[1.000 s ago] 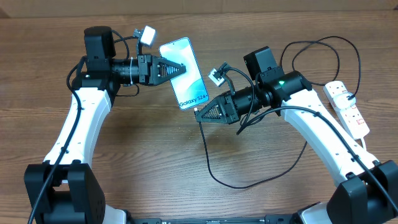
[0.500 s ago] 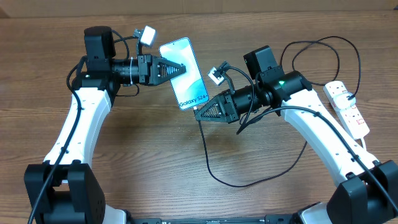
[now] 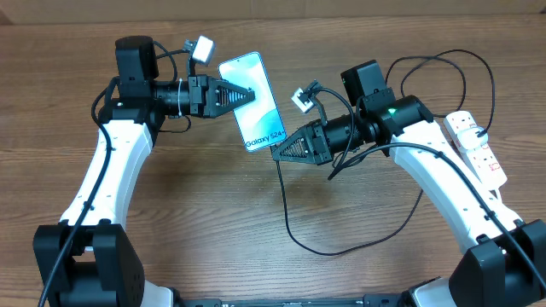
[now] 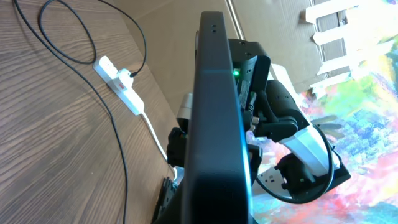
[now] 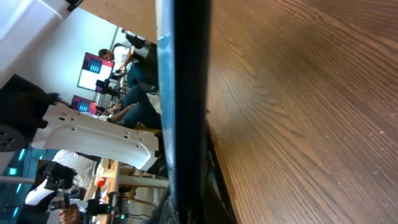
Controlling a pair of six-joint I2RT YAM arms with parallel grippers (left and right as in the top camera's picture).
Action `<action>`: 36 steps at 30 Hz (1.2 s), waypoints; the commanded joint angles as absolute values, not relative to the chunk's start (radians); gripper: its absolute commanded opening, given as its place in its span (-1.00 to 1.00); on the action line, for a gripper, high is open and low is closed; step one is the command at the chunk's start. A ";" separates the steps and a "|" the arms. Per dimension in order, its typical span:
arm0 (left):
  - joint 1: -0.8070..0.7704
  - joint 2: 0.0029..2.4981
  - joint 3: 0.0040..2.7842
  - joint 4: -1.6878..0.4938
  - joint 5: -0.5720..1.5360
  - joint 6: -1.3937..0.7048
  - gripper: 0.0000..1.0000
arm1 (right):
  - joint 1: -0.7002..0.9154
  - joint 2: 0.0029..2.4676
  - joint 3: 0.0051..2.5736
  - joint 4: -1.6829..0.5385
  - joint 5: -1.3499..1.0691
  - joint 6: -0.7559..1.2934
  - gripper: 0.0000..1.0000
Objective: Plug charger to phone and switch on socket
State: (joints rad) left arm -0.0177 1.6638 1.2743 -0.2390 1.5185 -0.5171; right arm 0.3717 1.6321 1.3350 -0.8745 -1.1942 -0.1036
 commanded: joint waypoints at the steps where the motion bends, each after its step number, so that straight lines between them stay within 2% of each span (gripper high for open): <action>1: -0.014 1.649 1.289 -0.227 1.560 -0.493 -0.91 | 0.371 1.633 1.336 -0.878 -1.234 -0.104 -0.92; 36: -0.014 1.649 1.289 -0.223 1.516 -0.521 -0.91 | 0.392 1.633 1.335 -0.883 -1.192 -0.104 -0.92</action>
State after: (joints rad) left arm -0.0177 1.6638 1.2743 -0.2314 1.4956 -0.5182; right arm 0.3878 1.6321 1.3350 -0.8925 -1.1934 -0.1040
